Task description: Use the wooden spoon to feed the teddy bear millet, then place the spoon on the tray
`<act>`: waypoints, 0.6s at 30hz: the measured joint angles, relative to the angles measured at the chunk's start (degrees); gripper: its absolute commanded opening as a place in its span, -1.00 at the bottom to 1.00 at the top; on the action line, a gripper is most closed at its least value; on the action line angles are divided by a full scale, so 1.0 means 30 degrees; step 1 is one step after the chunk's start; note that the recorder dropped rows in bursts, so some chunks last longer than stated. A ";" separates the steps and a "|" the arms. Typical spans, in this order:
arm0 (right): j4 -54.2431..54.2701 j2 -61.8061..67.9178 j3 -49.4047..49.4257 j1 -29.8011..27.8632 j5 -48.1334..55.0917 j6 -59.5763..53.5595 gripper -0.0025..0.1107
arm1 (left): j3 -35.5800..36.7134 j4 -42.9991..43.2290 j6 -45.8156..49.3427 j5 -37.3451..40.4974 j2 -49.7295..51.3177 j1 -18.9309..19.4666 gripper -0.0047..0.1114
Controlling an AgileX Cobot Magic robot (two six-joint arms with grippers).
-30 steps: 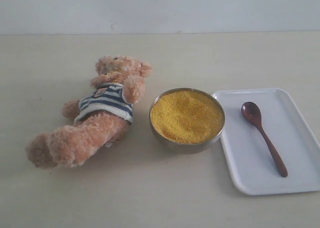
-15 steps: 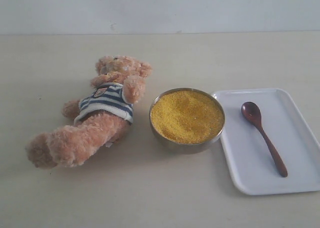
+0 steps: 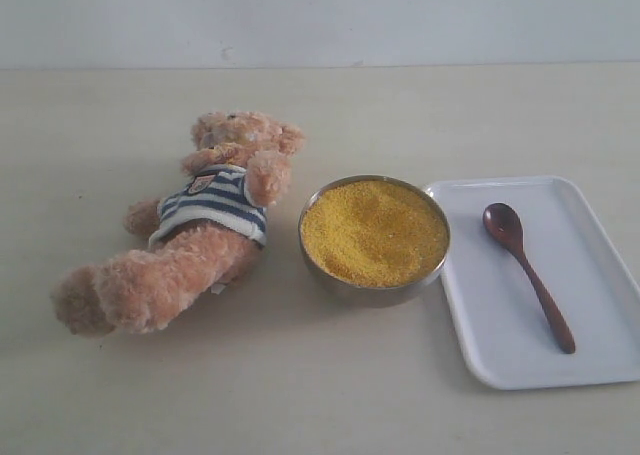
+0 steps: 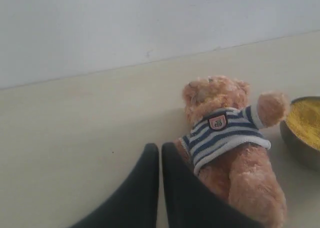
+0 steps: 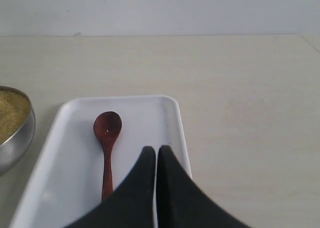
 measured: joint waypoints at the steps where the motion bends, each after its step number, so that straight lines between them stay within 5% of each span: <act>1: 0.0000 0.0000 0.0000 0.0000 0.0000 0.0000 -0.96 | 0.0000 -0.1062 0.1372 -0.0199 -0.0193 0.0628 -0.85; 7: 0.0000 0.0000 0.0000 0.0000 0.0000 0.0000 -0.96 | 0.0988 -0.6460 0.7275 -0.3893 -0.1271 0.4910 -0.85; 14: 0.0000 0.0000 0.0044 0.0000 0.0000 0.0000 -0.96 | 0.3126 -0.9840 0.8343 -0.5891 -0.2271 0.9522 -0.85; 18: 0.0000 0.0000 0.0083 0.0000 0.0000 0.0000 -0.96 | 0.4529 -1.0190 0.8434 -0.6744 -0.2789 1.0941 -0.85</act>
